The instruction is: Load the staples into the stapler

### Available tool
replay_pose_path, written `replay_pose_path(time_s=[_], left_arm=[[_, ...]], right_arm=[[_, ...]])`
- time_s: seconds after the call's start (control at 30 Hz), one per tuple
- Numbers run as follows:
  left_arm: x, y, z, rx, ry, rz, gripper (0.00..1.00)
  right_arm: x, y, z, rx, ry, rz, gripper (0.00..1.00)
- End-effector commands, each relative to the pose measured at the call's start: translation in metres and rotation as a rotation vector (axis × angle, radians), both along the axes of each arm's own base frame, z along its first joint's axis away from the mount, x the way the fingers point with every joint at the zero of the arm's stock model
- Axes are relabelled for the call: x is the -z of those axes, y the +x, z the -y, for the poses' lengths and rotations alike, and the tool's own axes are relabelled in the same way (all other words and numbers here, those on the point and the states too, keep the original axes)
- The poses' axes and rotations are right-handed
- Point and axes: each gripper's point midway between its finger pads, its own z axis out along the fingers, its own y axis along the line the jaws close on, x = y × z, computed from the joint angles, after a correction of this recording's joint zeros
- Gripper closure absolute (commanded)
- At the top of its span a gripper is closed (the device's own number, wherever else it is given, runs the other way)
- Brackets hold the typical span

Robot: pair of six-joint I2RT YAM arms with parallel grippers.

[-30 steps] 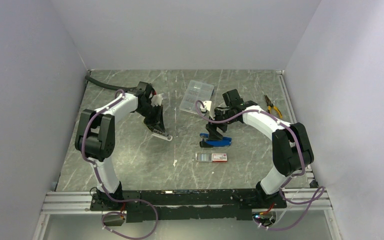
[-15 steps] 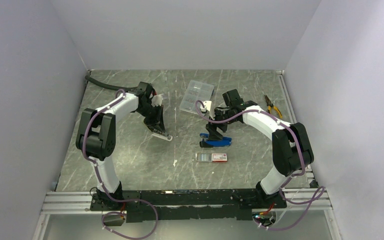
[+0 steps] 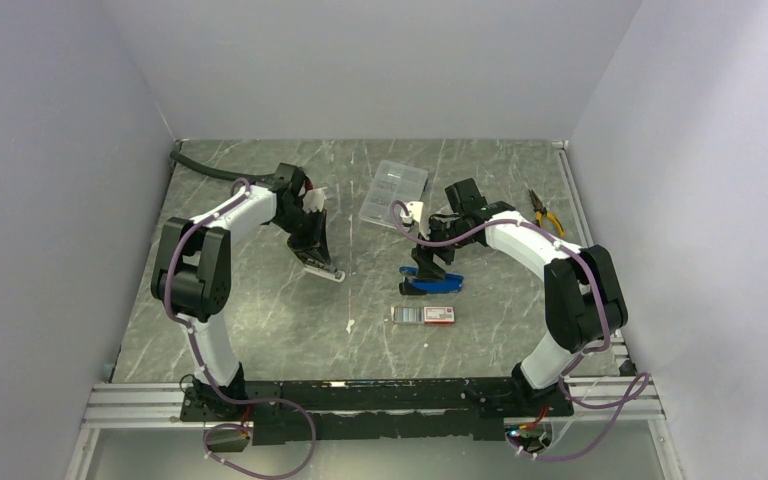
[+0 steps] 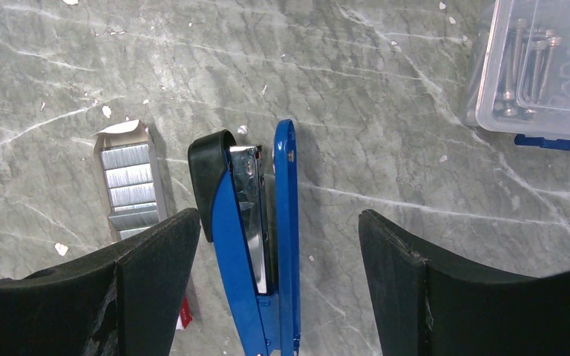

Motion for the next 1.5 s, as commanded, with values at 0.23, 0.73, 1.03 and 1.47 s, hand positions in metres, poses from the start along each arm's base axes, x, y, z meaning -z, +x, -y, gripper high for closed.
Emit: replay_pose_path(time_s=[0.23,0.73,1.03,1.47], left_arm=[[-0.0212,0.0068,0.0054,0.023,-0.031,0.064,0.97],[-0.0233,0.0077,0.0063,0.023,-0.048,0.064,0.97],[-0.0244,0.0095,0.0038,0.012,-0.046,0.071,0.97],[-0.0211,0.0108,0.003,0.003,-0.043,0.069,0.97]], right_arm=[[-0.0059,0.0,0.0,-0.01,0.003,0.023,0.18],[-0.0034,-0.0001,0.0001,-0.012,-0.002,0.017,0.18],[-0.0029,-0.0004,0.0003,-0.012,-0.003,0.013,0.18],[-0.0027,-0.0004,0.0002,-0.011,-0.003,0.011,0.18]])
